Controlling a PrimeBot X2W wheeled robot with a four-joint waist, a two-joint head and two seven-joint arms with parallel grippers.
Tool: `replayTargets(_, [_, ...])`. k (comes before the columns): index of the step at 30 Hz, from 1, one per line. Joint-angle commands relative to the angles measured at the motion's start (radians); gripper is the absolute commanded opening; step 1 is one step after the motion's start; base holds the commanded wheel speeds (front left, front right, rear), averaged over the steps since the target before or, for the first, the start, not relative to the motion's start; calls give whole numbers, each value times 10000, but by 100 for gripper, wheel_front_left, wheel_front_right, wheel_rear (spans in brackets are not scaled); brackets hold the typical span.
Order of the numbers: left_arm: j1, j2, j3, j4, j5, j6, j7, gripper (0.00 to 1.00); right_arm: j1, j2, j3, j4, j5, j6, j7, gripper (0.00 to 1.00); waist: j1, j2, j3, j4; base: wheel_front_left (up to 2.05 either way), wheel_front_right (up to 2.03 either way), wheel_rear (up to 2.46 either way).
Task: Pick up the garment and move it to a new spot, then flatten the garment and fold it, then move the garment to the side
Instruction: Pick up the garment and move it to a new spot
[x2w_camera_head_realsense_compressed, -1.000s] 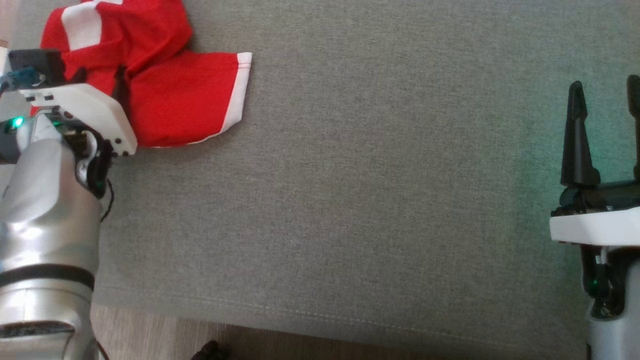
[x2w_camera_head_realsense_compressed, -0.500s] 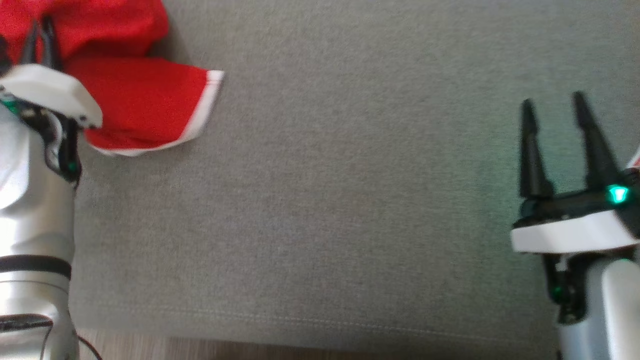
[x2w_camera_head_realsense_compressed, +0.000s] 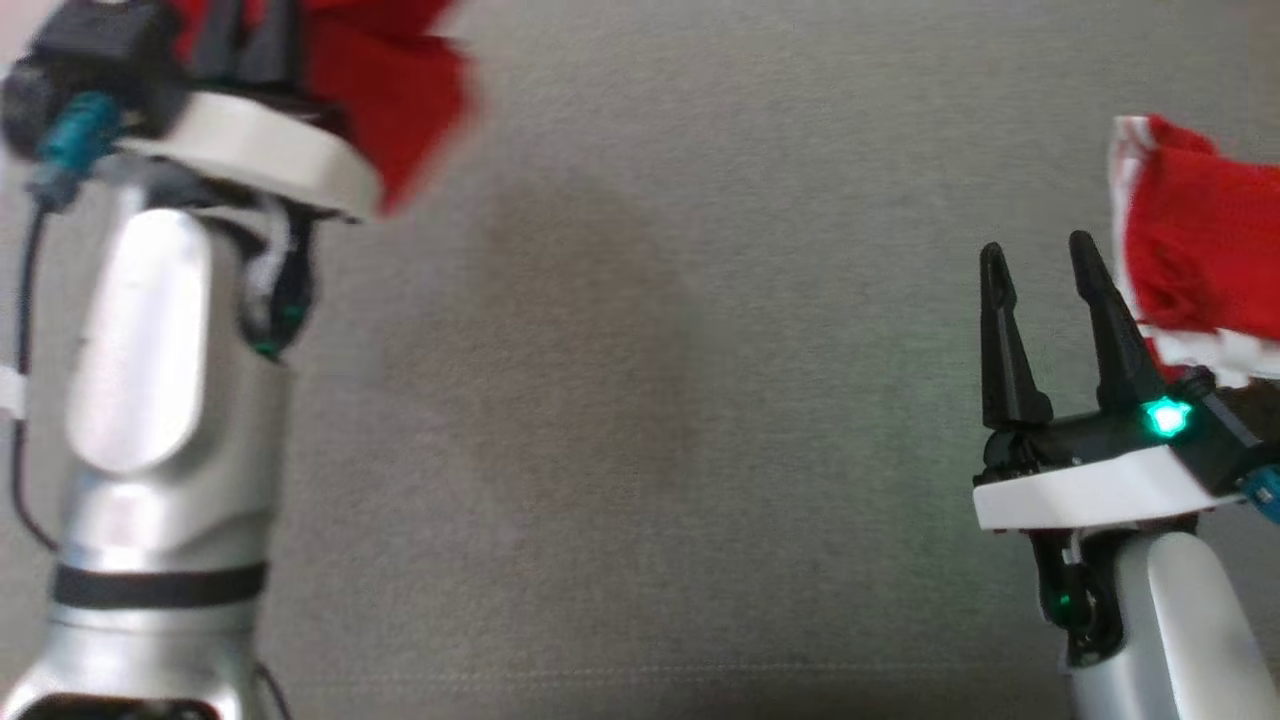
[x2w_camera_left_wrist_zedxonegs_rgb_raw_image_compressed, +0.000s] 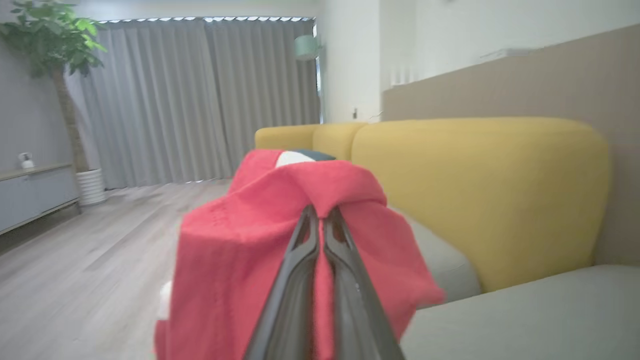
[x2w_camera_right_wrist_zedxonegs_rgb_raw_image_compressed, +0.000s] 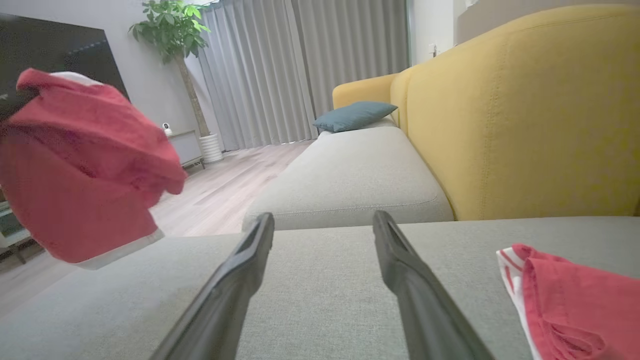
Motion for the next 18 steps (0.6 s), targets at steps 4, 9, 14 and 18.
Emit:
replayTargets(4, [-155, -197, -79, -1644, -227, 27, 582, 0, -96, 24, 230, -162, 197, 65, -241, 100, -1, -1, -325, -592, 0, 0, 0])
replayTargets(9, [83, -527, -679, -2603, -201, 373, 1490, 0, -188, 25, 225, -4, 398, 65, -446, 100, -1, -1, -282, -1105, 0, 0, 0])
replayTargets(14, [471, -625, -1211, -2301, 38, 670, 1889, 0, -353, 25, 422, 100, 575, 65, -616, 100, -1, -1, -8, -1677, 0, 0, 0])
replayTargets(18, [606, -665, -1545, -1435, 236, 819, 1810, 0, -529, 25, 627, 200, 763, 65, -767, 100, -1, -1, 303, -2156, 0, 0, 0])
